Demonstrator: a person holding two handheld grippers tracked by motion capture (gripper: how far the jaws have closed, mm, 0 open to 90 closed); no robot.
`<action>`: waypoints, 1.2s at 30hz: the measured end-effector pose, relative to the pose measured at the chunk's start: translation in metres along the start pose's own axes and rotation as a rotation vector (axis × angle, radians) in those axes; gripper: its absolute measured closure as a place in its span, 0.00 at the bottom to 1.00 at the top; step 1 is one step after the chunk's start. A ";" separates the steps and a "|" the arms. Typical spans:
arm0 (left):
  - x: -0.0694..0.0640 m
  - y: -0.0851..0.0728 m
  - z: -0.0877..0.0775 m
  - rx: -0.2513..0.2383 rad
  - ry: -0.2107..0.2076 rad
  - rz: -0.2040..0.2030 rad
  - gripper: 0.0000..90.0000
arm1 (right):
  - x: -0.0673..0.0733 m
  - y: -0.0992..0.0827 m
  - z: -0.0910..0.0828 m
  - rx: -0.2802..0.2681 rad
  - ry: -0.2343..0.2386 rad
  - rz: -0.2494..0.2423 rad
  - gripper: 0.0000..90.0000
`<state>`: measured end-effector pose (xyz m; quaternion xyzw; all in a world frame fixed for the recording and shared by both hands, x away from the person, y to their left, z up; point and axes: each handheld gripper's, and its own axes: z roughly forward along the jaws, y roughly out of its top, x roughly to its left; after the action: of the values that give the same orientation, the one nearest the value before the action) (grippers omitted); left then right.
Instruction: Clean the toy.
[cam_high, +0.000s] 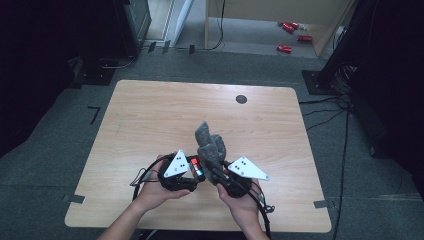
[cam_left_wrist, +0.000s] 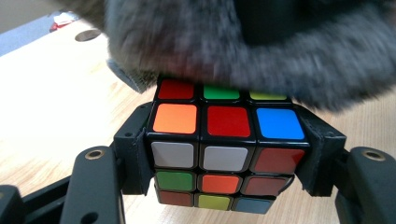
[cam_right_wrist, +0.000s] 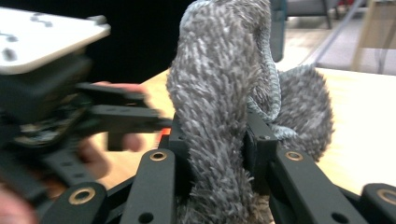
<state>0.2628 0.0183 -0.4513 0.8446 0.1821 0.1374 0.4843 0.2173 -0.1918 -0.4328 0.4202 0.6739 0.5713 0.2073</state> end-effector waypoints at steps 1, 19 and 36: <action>0.000 0.000 -0.001 -0.006 -0.001 -0.002 0.39 | -0.005 0.001 -0.001 -0.005 -0.016 0.005 0.79; 0.007 -0.002 0.001 -0.017 0.002 -0.037 0.39 | -0.015 0.000 0.003 -0.008 -0.021 0.048 0.78; 0.002 0.001 0.002 -0.033 0.007 -0.028 0.39 | -0.011 0.004 0.001 -0.016 -0.013 0.032 0.78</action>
<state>0.2658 0.0179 -0.4514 0.8334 0.1936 0.1366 0.4993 0.2253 -0.2006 -0.4319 0.4330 0.6611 0.5773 0.2057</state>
